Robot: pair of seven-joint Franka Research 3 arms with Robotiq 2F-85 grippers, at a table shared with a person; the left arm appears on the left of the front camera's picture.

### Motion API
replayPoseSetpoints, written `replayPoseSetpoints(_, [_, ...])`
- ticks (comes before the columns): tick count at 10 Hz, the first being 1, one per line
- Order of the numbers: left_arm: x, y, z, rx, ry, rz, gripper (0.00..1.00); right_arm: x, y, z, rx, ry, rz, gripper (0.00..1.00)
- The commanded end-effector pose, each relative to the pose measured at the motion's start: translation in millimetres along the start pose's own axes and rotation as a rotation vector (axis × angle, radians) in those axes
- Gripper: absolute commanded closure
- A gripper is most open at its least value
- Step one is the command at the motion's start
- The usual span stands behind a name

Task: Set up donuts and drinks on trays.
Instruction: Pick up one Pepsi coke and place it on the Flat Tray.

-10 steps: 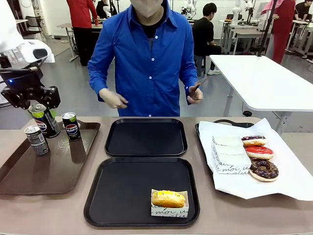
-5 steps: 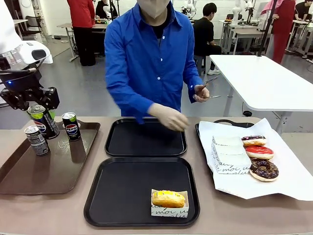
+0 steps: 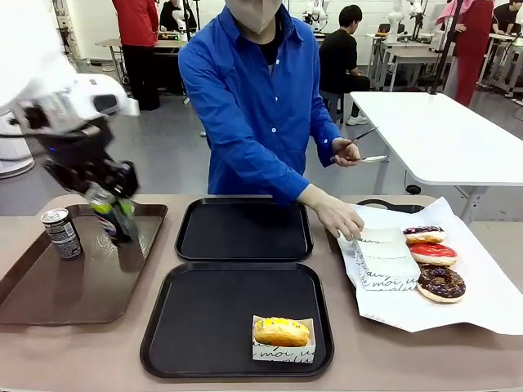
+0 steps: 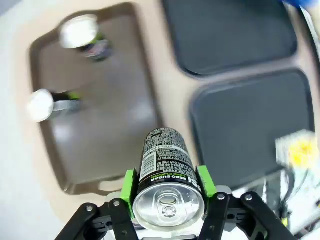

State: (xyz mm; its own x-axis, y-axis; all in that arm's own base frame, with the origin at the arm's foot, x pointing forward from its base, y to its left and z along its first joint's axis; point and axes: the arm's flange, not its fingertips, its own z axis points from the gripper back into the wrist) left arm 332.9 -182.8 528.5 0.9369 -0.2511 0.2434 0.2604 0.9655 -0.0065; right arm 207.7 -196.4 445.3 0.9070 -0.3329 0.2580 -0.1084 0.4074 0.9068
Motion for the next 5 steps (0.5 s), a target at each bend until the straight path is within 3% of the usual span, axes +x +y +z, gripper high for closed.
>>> replayPoseSetpoints(1, [-21,-56,-16,-0.039,0.073,-0.154,0.42,-1,-1,2,0.014,-0.006,0.009,0.00])
replayPoseSetpoints(5, [-38,-129,-85,-0.086,0.211,-0.235,0.42,-1,-1,2,0.014,-0.006,0.009,0.00])
